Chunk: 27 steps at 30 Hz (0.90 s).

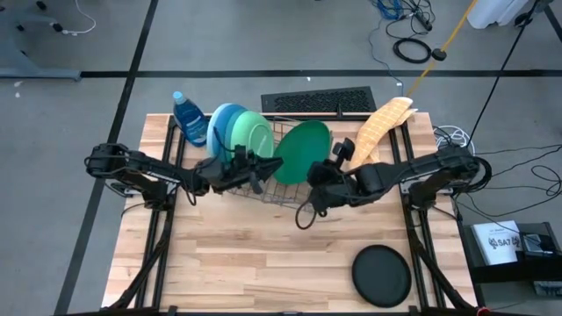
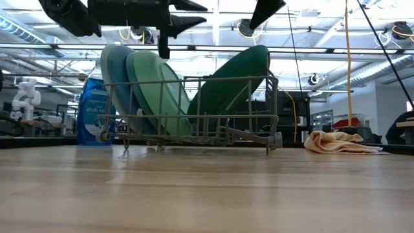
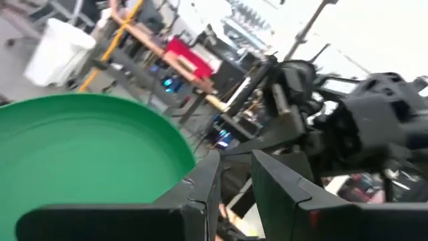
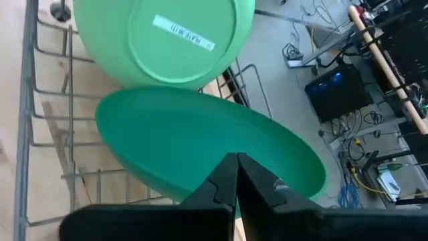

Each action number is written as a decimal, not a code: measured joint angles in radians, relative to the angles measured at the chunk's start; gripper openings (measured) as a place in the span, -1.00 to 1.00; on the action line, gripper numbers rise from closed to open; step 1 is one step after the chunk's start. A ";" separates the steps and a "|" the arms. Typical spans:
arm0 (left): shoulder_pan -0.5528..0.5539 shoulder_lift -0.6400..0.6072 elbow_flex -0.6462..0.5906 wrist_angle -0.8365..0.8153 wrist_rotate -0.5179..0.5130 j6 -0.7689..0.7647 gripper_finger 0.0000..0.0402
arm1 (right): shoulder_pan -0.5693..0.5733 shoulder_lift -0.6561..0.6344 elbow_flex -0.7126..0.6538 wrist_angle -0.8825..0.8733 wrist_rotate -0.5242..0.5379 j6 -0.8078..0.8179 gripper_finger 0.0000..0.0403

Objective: Sort dishes
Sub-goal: Put the green plate into the dish rack

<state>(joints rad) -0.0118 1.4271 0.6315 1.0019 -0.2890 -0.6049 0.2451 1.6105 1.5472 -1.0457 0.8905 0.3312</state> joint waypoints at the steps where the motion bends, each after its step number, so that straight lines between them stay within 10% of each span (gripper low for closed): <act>1: -0.003 -0.003 0.000 0.011 0.006 0.010 -0.58 | 0.000 -0.007 0.000 0.000 0.008 0.003 -1.00; 7: -0.004 -0.038 0.003 0.016 0.039 0.037 -0.58 | 0.025 -0.099 0.001 -0.019 0.101 0.055 -1.00; 15: -0.032 -0.138 0.004 -0.001 0.068 0.149 -0.58 | -0.039 -0.167 0.002 -0.372 -0.026 0.302 -1.00; 27: -0.141 -0.321 0.005 -0.114 0.037 0.311 -0.58 | -0.281 -0.151 -0.163 -0.141 -0.190 0.080 -1.00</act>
<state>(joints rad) -0.1529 1.1057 0.6369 0.8876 -0.2521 -0.2941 -0.0359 1.4593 1.3846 -1.1864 0.7004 0.4112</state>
